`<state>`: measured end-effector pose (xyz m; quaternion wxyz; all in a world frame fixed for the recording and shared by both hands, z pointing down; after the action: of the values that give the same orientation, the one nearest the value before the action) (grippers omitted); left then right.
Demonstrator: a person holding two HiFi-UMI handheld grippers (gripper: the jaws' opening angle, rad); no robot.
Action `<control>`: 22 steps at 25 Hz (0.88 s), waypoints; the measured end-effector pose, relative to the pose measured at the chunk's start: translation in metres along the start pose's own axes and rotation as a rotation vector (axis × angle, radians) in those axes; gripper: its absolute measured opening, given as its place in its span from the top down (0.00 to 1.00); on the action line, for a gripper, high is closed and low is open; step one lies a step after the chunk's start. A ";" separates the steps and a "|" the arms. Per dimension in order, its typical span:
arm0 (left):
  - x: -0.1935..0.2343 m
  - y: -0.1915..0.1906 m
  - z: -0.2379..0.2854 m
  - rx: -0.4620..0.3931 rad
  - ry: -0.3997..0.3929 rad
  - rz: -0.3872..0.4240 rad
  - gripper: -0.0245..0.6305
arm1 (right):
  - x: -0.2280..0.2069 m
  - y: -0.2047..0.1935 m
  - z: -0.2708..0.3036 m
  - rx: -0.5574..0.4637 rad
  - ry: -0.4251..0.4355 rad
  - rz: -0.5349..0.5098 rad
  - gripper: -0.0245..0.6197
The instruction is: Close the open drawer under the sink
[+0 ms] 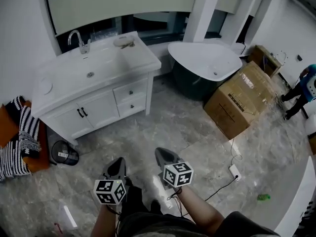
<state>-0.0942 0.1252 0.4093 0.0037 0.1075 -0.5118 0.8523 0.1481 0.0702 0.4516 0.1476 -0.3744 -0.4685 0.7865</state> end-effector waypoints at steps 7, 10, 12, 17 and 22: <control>-0.044 -0.015 -0.059 -0.043 -0.006 0.034 0.94 | 0.030 -0.008 -0.063 0.002 0.051 -0.130 0.91; -0.050 -0.015 -0.078 -0.065 0.005 0.047 0.94 | 0.041 -0.011 -0.078 -0.028 0.091 -0.116 0.91; -0.053 -0.013 -0.088 -0.072 0.004 0.053 0.94 | 0.047 -0.012 -0.086 -0.026 0.095 -0.120 0.91; -0.059 -0.011 -0.103 -0.096 -0.012 0.070 0.94 | 0.058 -0.012 -0.095 -0.012 0.088 -0.149 0.92; -0.059 -0.009 -0.115 -0.110 -0.020 0.069 0.94 | 0.071 -0.011 -0.103 -0.013 0.096 -0.170 0.92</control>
<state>-0.0558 0.2358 0.3536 -0.0249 0.0981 -0.5611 0.8215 0.1738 0.1815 0.4004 0.2337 -0.3715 -0.4959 0.7493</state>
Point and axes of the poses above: the fingertips, and each gripper's own axes: z forward along the fingers, x to its left, y out of its top, the point moved 10 cm from there along -z, backward along the fingers, and after that the axes turned 13 degrees about y, right-handed, at the moved point
